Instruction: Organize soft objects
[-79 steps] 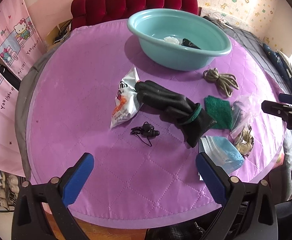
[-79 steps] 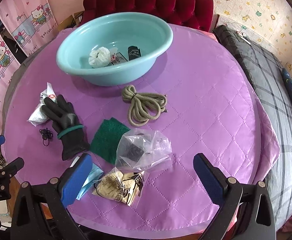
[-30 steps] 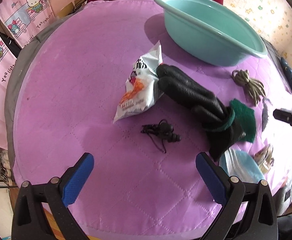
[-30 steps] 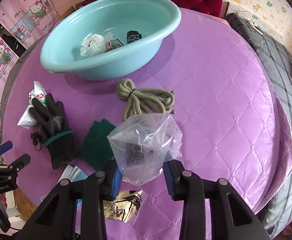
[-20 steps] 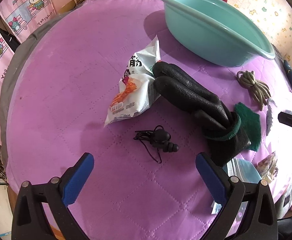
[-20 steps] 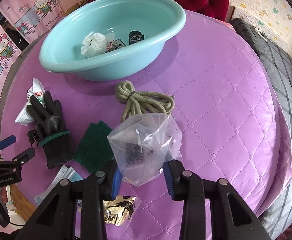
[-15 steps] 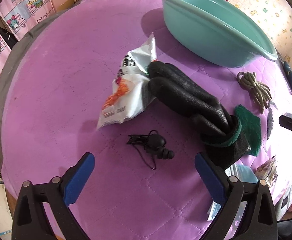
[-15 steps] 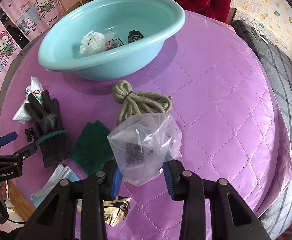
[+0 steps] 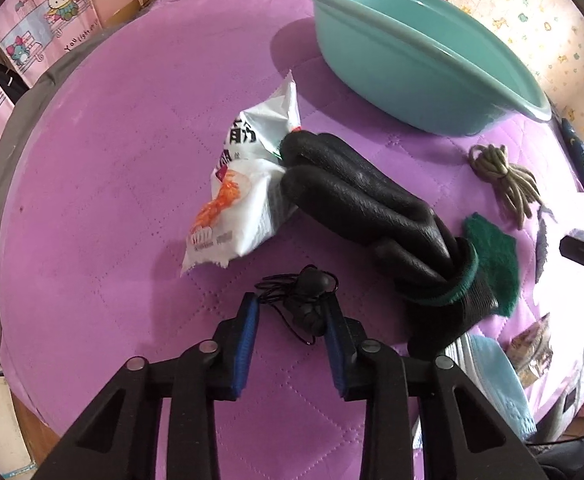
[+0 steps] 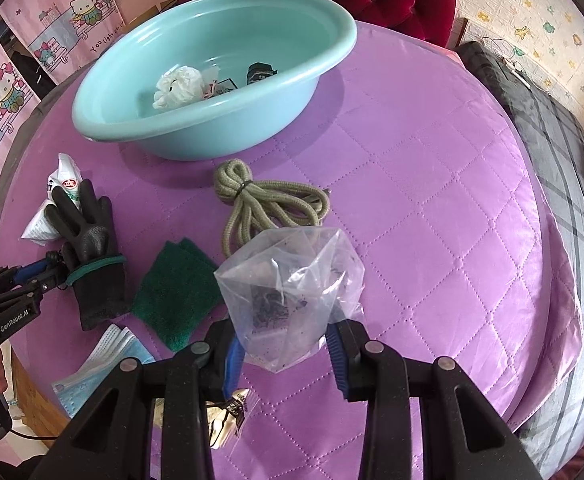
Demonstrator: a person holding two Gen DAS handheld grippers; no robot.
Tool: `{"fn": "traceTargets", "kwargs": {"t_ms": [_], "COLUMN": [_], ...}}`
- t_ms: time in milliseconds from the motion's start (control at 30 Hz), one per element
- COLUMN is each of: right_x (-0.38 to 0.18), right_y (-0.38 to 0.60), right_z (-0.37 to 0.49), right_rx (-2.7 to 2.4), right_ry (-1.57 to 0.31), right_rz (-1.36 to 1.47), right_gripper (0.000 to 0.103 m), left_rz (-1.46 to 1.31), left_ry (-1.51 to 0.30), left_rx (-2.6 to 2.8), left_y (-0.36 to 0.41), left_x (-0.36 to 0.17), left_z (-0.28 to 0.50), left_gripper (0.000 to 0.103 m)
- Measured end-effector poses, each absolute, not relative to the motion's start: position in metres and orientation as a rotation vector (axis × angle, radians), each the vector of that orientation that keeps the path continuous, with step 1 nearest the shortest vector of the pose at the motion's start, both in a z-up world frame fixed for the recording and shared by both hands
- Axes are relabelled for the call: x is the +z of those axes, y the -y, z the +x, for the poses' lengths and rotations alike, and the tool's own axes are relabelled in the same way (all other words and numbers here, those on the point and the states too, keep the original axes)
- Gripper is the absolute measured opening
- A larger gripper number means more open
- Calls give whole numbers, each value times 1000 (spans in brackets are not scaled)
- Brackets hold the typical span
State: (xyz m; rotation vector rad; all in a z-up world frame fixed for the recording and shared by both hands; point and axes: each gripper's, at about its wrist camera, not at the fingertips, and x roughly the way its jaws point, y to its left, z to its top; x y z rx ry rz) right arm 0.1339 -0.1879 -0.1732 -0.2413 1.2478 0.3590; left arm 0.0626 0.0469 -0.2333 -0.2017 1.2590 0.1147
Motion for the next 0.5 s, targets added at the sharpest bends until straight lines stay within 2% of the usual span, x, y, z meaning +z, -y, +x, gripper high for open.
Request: {"fn": "traceTargets", "kwargs": {"t_ms": [300,333,367,500], "right_x": [-160,-158,-156,-149], "right_y": [190,189,189,189], "right_z": [121,120,118,111], "right_rx": [355,353,351,344], "right_ry": [-1225,-1223,-1221,-1213], "right_rz": [-221,-220,-219,-212], "right_gripper": [38,38,38,38], "left_rz": [-167,-164,-159,-132], "left_ry": [-1249,-1246,-1244,-1245], "left_rx": [61,58,55,41], "left_y": [-41,-41,-43,-39], "left_x": [-214,-212,-208,-198], "left_z": [46,43,40,33], "left_gripper": [28,15,10,9]}}
